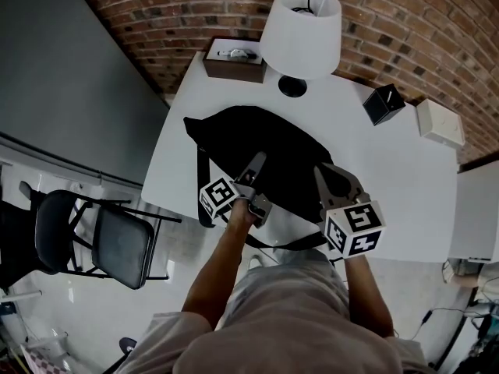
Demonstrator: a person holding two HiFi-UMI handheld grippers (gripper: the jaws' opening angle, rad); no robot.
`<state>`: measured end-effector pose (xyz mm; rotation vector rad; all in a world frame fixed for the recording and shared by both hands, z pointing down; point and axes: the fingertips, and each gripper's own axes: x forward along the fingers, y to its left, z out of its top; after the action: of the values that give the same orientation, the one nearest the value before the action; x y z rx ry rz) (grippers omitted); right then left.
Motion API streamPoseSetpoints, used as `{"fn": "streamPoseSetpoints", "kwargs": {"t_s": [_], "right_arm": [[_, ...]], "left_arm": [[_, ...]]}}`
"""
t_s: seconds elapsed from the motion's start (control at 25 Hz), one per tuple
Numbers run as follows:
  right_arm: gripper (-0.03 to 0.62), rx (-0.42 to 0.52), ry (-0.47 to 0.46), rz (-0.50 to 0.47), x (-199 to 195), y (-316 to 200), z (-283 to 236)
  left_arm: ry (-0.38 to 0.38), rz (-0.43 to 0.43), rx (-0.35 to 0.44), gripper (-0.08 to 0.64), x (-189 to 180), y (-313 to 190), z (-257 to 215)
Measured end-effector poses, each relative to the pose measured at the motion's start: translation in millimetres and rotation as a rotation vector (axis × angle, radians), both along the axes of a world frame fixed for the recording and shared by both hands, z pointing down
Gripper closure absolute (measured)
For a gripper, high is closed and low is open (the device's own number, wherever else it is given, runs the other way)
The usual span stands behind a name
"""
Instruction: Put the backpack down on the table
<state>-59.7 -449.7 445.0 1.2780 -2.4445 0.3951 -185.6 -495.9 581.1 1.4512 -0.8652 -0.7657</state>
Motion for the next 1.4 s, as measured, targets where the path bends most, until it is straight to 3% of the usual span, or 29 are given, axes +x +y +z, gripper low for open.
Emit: {"fn": "streamPoseSetpoints", "kwargs": {"t_s": [0.16,1.0,1.4], "right_arm": [[0.589,0.003,-0.005,0.002,-4,6,-2],[0.59,0.019,-0.048,-0.025,-47,46,-9],[0.59,0.035,-0.068,-0.038,-64,72,-18]], "left_arm": [[-0.051,0.016,-0.036,0.272,-4,8,4],[-0.181,0.107,-0.054,0.272,-35,63,4],[-0.504,0.207,0.024,0.277,-34,94,-26]]}}
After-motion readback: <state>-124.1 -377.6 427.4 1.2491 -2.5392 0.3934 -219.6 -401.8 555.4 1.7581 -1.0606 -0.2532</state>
